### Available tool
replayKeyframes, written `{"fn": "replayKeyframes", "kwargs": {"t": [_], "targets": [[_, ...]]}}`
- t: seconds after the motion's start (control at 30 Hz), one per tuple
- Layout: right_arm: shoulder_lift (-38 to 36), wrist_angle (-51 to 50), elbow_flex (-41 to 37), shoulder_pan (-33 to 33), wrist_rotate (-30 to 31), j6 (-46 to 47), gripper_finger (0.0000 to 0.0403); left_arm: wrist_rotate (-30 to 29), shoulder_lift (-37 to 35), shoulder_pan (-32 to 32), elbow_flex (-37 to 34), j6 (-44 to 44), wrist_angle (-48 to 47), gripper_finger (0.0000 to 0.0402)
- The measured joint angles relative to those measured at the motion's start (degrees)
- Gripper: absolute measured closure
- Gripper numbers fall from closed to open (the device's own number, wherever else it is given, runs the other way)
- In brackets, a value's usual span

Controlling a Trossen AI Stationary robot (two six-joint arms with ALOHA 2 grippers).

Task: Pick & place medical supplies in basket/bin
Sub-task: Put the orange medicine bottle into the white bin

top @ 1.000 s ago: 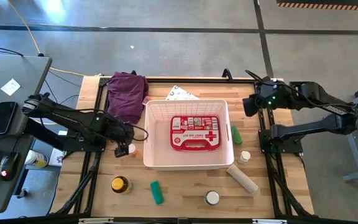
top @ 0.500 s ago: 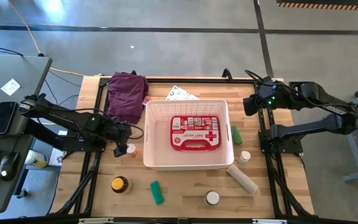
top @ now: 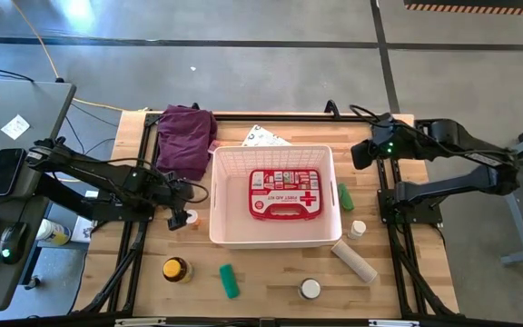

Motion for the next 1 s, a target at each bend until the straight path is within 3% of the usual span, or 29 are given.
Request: {"fn": "replayKeyframes", "kwargs": {"t": [1.0], "targets": [[2.4,-1.1,0.0,0.0,-1.1,-1.5,0.0228,7.1,11.2,0.0,0.0,1.2,5.8,0.0002]]}}
